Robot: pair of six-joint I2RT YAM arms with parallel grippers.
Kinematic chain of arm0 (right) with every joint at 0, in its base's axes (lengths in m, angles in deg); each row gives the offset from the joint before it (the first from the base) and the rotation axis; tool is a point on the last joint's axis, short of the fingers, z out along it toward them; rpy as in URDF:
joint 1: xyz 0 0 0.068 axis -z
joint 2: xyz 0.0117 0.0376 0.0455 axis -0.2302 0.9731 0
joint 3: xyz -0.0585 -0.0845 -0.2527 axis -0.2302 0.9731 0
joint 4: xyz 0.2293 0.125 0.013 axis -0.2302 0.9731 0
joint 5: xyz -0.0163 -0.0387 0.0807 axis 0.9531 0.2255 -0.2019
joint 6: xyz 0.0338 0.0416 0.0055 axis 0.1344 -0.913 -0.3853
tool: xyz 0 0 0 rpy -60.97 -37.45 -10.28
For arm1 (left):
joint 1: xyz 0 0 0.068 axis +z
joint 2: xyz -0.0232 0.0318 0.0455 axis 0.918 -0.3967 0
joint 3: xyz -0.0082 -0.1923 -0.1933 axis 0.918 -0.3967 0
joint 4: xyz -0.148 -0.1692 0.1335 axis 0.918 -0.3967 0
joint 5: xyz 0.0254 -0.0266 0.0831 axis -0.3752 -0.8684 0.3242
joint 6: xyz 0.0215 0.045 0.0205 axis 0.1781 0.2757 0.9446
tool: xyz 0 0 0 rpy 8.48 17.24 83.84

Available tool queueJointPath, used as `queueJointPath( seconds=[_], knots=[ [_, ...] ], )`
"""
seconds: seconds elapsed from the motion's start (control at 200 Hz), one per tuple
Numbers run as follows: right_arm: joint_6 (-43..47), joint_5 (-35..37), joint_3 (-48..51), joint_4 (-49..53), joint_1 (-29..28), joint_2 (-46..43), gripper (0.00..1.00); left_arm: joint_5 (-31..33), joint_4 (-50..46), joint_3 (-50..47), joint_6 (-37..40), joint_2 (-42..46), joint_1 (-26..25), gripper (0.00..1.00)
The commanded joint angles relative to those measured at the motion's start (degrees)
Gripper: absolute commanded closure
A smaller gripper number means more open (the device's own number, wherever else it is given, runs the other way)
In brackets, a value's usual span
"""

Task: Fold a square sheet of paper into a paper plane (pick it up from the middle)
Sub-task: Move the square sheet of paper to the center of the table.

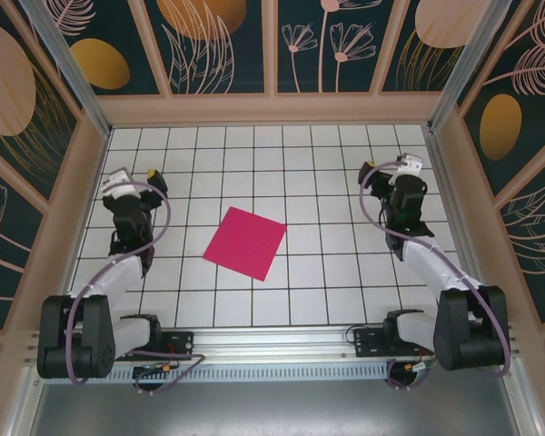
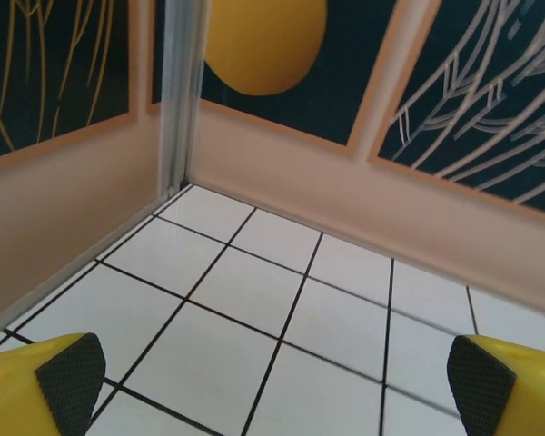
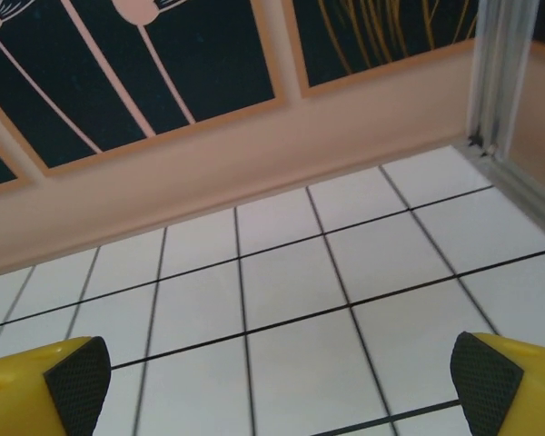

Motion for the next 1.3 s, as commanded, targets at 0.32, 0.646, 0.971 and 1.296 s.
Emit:
queueJointPath(
  seconds=[0.32, 0.646, 0.971, 1.296],
  knots=[
    [-7.68, -3.28, -18.29, 27.69, -24.72, 18.69, 0.02, -17.15, -27.94, 12.41, -17.07, -0.33, 0.34, 0.01],
    [-0.39, 3.39, -40.18, 38.21, -40.42, 45.68, 0.05, -18.91, -29.40, 12.27, -17.06, -0.32, 0.36, 0.02],
    [1.68, 7.48, -51.32, 46.26, -41.41, 56.79, 0.05, -17.64, -30.46, 13.01, -15.06, -1.51, 0.41, 0.01],
    [-3.72, 19.05, -41.29, 49.13, -31.57, 51.51, 0.05, -18.66, -30.38, 13.62, -15.32, -4.09, 0.41, 0.02]
  ],
)
